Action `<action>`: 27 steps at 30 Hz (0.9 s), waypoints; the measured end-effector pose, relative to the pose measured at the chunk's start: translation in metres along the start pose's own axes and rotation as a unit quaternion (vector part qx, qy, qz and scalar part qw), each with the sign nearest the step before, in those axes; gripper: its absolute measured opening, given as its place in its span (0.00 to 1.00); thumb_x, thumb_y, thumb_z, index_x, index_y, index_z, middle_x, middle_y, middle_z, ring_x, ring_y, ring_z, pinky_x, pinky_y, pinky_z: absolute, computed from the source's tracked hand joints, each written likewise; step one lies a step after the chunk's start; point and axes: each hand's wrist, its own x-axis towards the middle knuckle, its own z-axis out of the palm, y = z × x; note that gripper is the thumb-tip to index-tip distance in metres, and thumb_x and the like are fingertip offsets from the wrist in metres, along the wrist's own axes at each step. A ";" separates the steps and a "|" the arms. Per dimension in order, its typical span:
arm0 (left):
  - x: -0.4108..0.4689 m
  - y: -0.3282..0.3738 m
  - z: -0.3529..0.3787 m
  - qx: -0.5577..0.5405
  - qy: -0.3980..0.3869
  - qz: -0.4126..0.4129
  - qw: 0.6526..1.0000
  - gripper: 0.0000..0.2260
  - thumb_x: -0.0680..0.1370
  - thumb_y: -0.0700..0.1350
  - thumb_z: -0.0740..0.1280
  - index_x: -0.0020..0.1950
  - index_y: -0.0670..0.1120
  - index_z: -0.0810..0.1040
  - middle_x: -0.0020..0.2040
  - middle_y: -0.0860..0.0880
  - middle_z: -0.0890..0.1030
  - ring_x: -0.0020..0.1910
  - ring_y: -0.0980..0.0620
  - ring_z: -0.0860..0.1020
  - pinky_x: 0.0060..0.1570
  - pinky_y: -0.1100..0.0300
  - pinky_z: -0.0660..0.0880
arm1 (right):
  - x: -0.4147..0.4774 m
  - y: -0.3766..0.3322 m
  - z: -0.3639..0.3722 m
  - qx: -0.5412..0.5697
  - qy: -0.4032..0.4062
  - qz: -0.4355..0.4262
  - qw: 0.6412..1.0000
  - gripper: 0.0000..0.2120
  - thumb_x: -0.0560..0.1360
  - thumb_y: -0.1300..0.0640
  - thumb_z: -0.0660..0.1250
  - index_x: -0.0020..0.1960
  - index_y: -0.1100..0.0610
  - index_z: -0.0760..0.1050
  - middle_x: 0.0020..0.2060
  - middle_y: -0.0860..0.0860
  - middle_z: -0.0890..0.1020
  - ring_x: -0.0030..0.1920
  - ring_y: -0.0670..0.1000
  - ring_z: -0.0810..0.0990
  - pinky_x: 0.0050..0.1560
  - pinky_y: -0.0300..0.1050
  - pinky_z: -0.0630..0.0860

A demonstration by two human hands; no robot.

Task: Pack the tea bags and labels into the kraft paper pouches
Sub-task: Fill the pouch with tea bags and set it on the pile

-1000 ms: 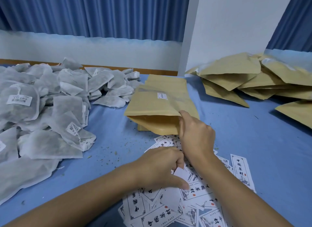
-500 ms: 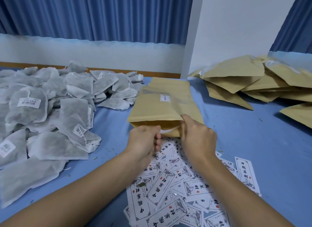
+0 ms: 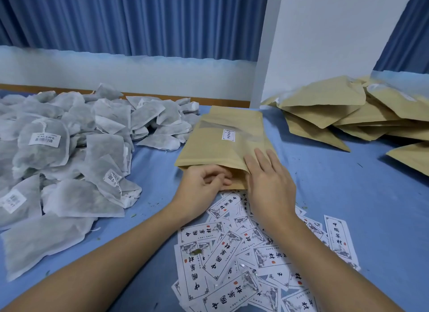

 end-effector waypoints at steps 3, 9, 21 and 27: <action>-0.004 0.002 -0.015 0.120 0.085 0.153 0.977 0.08 0.79 0.38 0.65 0.49 0.45 0.84 0.39 0.52 0.85 0.37 0.51 0.84 0.39 0.61 0.79 | 0.002 -0.003 -0.001 0.033 0.027 -0.044 0.998 0.20 0.79 0.62 0.66 0.70 0.55 0.75 0.63 0.51 0.82 0.63 0.59 0.79 0.55 0.52 0.78; -0.004 0.018 -0.056 0.484 0.271 0.246 0.795 0.09 0.74 0.45 0.64 0.51 0.49 0.82 0.52 0.49 0.79 0.52 0.47 0.76 0.48 0.46 0.77 | 0.011 -0.020 -0.001 -0.050 -0.097 -0.011 0.994 0.32 0.70 0.67 0.60 0.72 0.48 0.65 0.28 0.47 0.65 0.27 0.55 0.60 0.29 0.44 0.56; -0.010 0.002 -0.102 0.564 0.100 -0.160 0.804 0.34 0.72 0.32 0.63 0.73 0.55 0.58 0.79 0.43 0.33 0.78 0.36 0.38 0.68 0.29 0.59 | 0.028 -0.056 0.019 -0.064 -0.099 0.002 0.993 0.16 0.77 0.62 0.58 0.62 0.49 0.66 0.29 0.51 0.62 0.33 0.60 0.68 0.35 0.47 0.63; -0.008 0.000 -0.093 0.521 0.109 -0.124 0.838 0.30 0.71 0.32 0.63 0.71 0.51 0.62 0.73 0.40 0.55 0.73 0.36 0.58 0.61 0.42 0.69 | 0.023 -0.052 0.030 -0.056 -0.077 0.011 0.995 0.14 0.80 0.58 0.58 0.64 0.49 0.68 0.33 0.54 0.74 0.33 0.60 0.70 0.35 0.47 0.65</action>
